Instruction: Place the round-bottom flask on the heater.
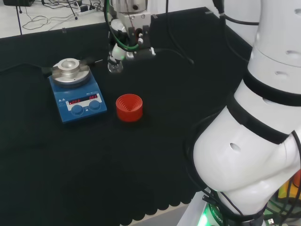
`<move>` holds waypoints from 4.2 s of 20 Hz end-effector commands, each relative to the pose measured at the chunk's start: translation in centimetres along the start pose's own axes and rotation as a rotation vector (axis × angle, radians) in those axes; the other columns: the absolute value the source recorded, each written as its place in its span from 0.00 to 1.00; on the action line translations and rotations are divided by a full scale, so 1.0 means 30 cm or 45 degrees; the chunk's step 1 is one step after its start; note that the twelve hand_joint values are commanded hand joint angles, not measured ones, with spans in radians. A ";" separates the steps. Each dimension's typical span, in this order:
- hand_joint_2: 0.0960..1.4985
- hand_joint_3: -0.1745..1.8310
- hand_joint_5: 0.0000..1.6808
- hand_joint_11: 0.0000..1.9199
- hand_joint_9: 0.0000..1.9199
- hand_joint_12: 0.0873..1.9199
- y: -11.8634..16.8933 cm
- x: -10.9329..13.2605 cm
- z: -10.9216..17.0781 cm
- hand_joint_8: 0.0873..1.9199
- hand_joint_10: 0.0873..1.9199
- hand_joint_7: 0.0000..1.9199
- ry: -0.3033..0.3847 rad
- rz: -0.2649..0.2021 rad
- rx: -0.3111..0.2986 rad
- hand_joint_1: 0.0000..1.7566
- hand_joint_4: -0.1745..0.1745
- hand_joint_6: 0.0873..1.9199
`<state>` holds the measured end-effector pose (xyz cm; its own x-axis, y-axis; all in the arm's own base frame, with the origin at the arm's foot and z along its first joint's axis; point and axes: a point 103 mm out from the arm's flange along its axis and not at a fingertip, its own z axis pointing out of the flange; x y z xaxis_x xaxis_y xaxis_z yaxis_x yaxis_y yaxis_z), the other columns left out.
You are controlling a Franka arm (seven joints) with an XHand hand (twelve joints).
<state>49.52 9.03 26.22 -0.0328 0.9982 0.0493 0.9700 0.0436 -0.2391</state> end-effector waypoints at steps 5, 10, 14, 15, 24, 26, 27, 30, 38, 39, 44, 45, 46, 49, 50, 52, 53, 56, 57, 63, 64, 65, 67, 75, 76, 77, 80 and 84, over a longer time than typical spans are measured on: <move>0.38 0.46 0.72 0.18 0.28 0.68 0.193 0.148 -0.048 0.32 0.29 0.15 -0.031 -0.108 0.050 0.63 1.00 0.40; 0.38 0.46 0.72 0.18 0.28 0.68 0.271 0.200 -0.044 0.32 0.29 0.15 -0.040 -0.142 0.068 0.63 1.00 0.40; 0.38 0.46 0.72 0.18 0.28 0.68 0.329 0.247 -0.042 0.32 0.29 0.15 -0.059 -0.170 0.078 0.63 1.00 0.40; 0.38 0.46 0.72 0.18 0.28 0.68 0.341 0.260 -0.041 0.32 0.29 0.15 -0.062 -0.177 0.079 0.64 1.00 0.40; 0.38 0.46 0.73 0.18 0.28 0.68 0.402 0.341 -0.032 0.32 0.29 0.15 -0.065 -0.230 0.071 0.64 1.00 0.40; 0.38 0.46 0.73 0.18 0.28 0.68 0.408 0.349 -0.032 0.32 0.29 0.15 -0.067 -0.235 0.069 0.64 1.00 0.40; 0.38 0.46 0.73 0.18 0.28 0.68 0.414 0.356 -0.030 0.32 0.29 0.15 -0.070 -0.236 0.064 0.64 1.00 0.39; 0.38 0.46 0.73 0.18 0.28 0.68 0.435 0.378 -0.028 0.32 0.29 0.15 -0.077 -0.247 0.053 0.64 1.00 0.39; 0.38 0.46 0.73 0.18 0.28 0.68 0.488 0.409 -0.018 0.32 0.29 0.15 -0.094 -0.271 0.055 0.64 1.00 0.39; 0.38 0.46 0.73 0.18 0.28 0.68 0.495 0.411 -0.015 0.32 0.29 0.15 -0.094 -0.272 0.057 0.64 1.00 0.39; 0.38 0.46 0.73 0.19 0.28 0.68 0.516 0.404 -0.009 0.32 0.29 0.15 -0.093 -0.273 0.054 0.64 1.00 0.39; 0.38 0.46 0.73 0.19 0.28 0.68 0.518 0.404 -0.008 0.32 0.29 0.15 -0.094 -0.271 0.057 0.64 1.00 0.39; 0.38 0.46 0.73 0.19 0.28 0.68 0.523 0.405 -0.006 0.32 0.29 0.15 -0.096 -0.271 0.064 0.64 1.00 0.39; 0.38 0.46 0.73 0.19 0.28 0.68 0.543 0.401 0.004 0.32 0.29 0.15 -0.092 -0.275 0.074 0.64 1.00 0.39; 0.38 0.46 0.73 0.19 0.28 0.68 0.546 0.399 0.008 0.32 0.29 0.15 -0.094 -0.275 0.073 0.64 1.00 0.39; 0.38 0.46 0.73 0.19 0.28 0.68 0.550 0.399 0.016 0.32 0.29 0.15 -0.097 -0.273 0.073 0.64 1.00 0.39; 0.38 0.46 0.73 0.19 0.28 0.68 0.551 0.399 0.020 0.32 0.29 0.15 -0.098 -0.274 0.070 0.64 1.00 0.39; 0.38 0.46 0.73 0.19 0.28 0.68 0.549 0.393 0.021 0.32 0.29 0.15 -0.088 -0.277 0.065 0.64 1.00 0.39; 0.38 0.46 0.73 0.19 0.28 0.68 0.549 0.394 0.022 0.32 0.29 0.15 -0.092 -0.276 0.064 0.64 1.00 0.39; 0.38 0.46 0.73 0.19 0.28 0.68 0.553 0.395 0.028 0.32 0.29 0.15 -0.099 -0.277 0.067 0.64 1.00 0.39; 0.38 0.46 0.73 0.19 0.28 0.68 0.553 0.394 0.029 0.32 0.29 0.15 -0.095 -0.279 0.065 0.64 1.00 0.39; 0.38 0.46 0.73 0.19 0.28 0.68 0.553 0.393 0.030 0.32 0.29 0.15 -0.096 -0.279 0.066 0.64 1.00 0.39; 0.38 0.46 0.73 0.19 0.28 0.68 0.553 0.392 0.032 0.32 0.29 0.15 -0.095 -0.279 0.067 0.64 1.00 0.39; 0.42 0.42 0.71 0.18 0.27 0.68 0.559 0.387 0.050 0.32 0.30 0.14 -0.082 -0.275 0.080 0.63 1.00 0.40; 0.47 0.36 0.69 0.17 0.26 0.69 0.559 0.385 0.052 0.32 0.30 0.12 -0.075 -0.278 0.074 0.62 1.00 0.41; 0.47 0.32 0.62 0.16 0.24 0.69 0.558 0.384 0.053 0.33 0.31 0.11 -0.068 -0.283 0.073 0.59 0.78 0.41; 0.40 0.31 0.39 0.12 0.20 0.70 0.551 0.381 0.048 0.32 0.33 0.07 -0.043 -0.294 0.063 0.52 0.43 0.38; 0.37 0.32 0.24 0.08 0.16 0.72 0.534 0.381 0.044 0.32 0.34 0.03 -0.043 -0.300 0.057 0.48 0.39 0.27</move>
<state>64.91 21.30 21.35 -0.2603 0.9637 0.0599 0.9226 0.2665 -0.2790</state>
